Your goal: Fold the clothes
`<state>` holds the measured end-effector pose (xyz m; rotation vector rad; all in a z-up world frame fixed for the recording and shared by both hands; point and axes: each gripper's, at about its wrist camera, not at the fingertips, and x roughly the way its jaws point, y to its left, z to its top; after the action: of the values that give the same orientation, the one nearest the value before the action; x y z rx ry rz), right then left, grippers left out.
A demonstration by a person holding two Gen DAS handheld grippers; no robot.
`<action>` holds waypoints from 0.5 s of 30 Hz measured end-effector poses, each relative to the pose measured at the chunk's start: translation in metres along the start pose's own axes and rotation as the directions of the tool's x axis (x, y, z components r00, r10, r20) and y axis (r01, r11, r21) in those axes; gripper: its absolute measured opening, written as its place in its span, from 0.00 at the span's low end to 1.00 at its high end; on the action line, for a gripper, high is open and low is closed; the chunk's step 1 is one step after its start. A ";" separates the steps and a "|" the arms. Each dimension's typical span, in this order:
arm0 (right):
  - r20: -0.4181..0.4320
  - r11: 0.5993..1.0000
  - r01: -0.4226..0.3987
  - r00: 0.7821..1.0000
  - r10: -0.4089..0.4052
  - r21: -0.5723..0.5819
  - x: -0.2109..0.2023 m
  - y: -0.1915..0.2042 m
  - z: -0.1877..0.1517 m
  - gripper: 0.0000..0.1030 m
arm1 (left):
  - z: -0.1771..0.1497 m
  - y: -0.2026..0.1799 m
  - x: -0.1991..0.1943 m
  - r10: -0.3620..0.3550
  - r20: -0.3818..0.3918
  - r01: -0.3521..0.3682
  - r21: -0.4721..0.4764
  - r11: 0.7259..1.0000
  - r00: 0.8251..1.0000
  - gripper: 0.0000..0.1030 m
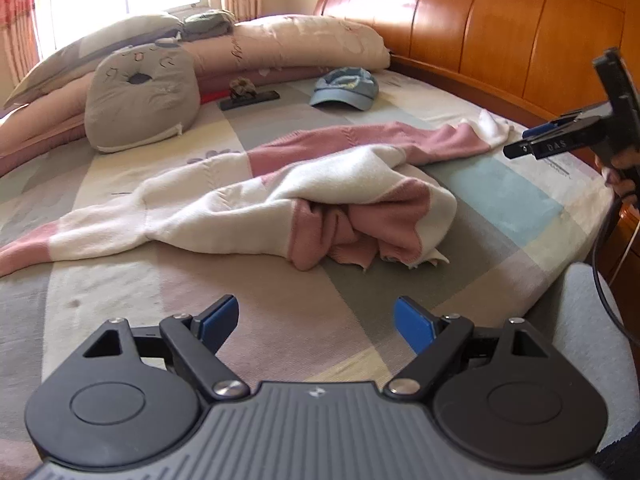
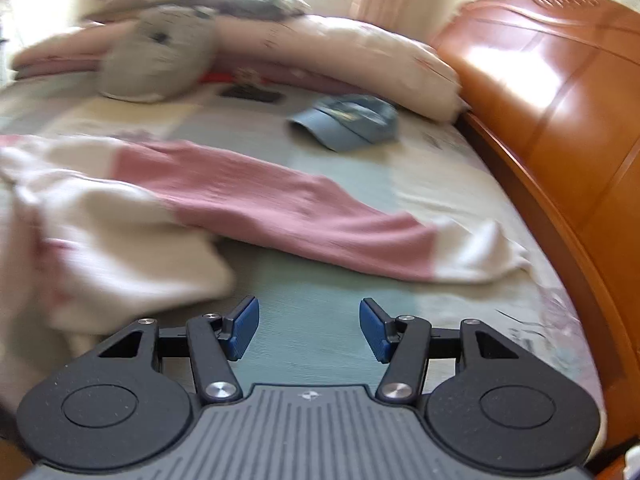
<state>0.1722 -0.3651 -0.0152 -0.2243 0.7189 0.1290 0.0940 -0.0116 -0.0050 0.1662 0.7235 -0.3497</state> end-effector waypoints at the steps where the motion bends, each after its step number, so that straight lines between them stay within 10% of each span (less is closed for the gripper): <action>1: 0.014 1.000 -0.024 1.000 0.024 -0.008 -0.005 0.007 0.003 0.60 | 0.002 0.002 0.001 0.003 0.000 -0.003 -0.001 1.000 1.000 0.83; 15: -0.061 0.950 -0.307 0.949 0.310 0.057 0.036 0.068 -0.024 0.60 | -0.003 0.016 0.072 -0.026 -0.123 0.021 -0.043 0.999 0.992 0.83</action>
<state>0.1701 -0.3034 -0.0674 -0.0694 0.8228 0.4040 0.1483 -0.0144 -0.0551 0.1409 0.8547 -0.3488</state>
